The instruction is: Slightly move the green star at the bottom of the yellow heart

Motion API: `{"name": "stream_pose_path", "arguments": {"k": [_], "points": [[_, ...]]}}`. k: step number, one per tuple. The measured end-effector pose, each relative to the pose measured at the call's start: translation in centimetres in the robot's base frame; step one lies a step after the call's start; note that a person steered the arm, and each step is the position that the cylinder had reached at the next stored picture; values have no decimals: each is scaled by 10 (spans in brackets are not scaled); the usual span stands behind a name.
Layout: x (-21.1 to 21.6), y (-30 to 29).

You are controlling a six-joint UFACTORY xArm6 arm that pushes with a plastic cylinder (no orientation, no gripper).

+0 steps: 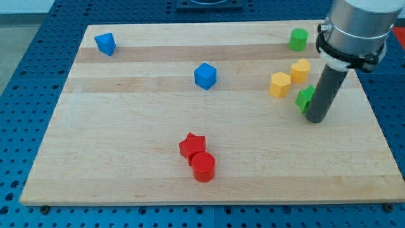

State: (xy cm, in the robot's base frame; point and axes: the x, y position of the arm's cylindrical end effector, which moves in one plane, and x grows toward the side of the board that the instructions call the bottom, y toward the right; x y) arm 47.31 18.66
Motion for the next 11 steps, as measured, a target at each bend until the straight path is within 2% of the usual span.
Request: {"name": "stream_pose_path", "arguments": {"k": [2,3,5,6,7,11], "points": [[-39,13],[-44,20],[-15,-30],[-21,-48],[-40,-24],[-50,26]]}}
